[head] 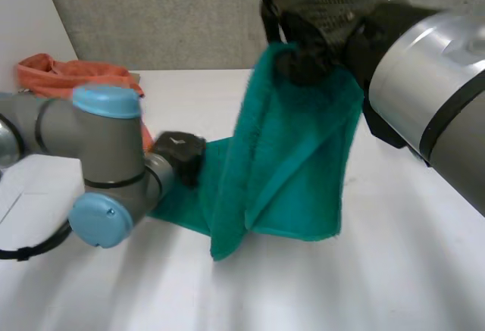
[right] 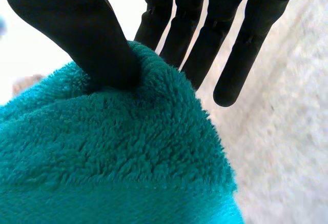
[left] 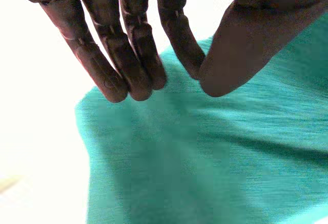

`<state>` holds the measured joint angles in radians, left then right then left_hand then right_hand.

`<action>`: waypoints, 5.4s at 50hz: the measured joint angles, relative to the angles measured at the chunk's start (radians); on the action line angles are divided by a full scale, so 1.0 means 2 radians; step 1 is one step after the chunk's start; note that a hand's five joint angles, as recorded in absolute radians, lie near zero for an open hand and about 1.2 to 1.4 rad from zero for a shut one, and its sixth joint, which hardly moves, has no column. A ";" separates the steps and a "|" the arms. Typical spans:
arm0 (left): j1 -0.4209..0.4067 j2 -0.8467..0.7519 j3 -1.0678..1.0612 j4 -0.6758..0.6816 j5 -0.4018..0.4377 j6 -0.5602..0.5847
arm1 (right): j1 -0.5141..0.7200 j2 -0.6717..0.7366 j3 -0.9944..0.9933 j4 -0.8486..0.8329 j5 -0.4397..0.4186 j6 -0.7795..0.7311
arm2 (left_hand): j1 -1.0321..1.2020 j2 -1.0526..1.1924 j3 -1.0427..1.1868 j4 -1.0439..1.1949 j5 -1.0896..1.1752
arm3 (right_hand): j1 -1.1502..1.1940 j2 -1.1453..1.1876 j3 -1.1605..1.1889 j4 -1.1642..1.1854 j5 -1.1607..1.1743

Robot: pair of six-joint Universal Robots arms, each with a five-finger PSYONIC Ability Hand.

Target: Fold the laundry.

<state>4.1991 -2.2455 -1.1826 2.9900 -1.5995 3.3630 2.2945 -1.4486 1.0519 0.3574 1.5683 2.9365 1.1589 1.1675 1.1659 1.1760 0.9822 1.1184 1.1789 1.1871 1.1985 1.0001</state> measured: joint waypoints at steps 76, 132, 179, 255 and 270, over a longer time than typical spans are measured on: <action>0.114 -0.015 -0.092 0.042 0.110 0.233 | -0.161 0.090 0.239 -0.129 -0.052 -0.078 | -0.331 -0.334 -0.334 -0.337 -0.341 | 0.000 0.000 0.000 0.000 0.002; 0.232 0.210 -0.148 -0.131 0.268 0.181 | -0.199 0.205 -0.009 0.071 -0.055 -0.245 | -0.019 0.014 0.010 0.009 -0.005 | 0.000 0.000 0.001 0.000 0.002; 0.200 0.348 -0.130 -0.119 0.277 0.017 | -0.092 0.292 0.111 -0.158 -0.086 -0.050 | 0.000 0.014 0.011 0.009 0.010 | -0.308 -0.345 -0.344 -0.348 -0.333; -0.015 0.095 -0.135 0.046 -0.009 -0.102 | 0.046 0.099 0.092 -0.041 0.071 0.073 | 0.011 0.013 0.010 0.009 0.002 | 0.008 0.000 0.001 0.000 -0.011; 0.106 0.151 -0.155 0.052 0.148 0.051 | -0.041 0.206 0.115 -0.084 0.034 -0.029 | 0.008 0.009 0.006 0.005 0.002 | 0.008 0.000 0.001 0.000 -0.011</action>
<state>4.4105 -1.9429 -1.4916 3.0947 -1.3032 3.4657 2.2135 -1.0374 1.2819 0.1892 1.6368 2.8776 1.1751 1.1849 1.1787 1.1851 0.9852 1.1343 1.1790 1.1888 1.1985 0.9787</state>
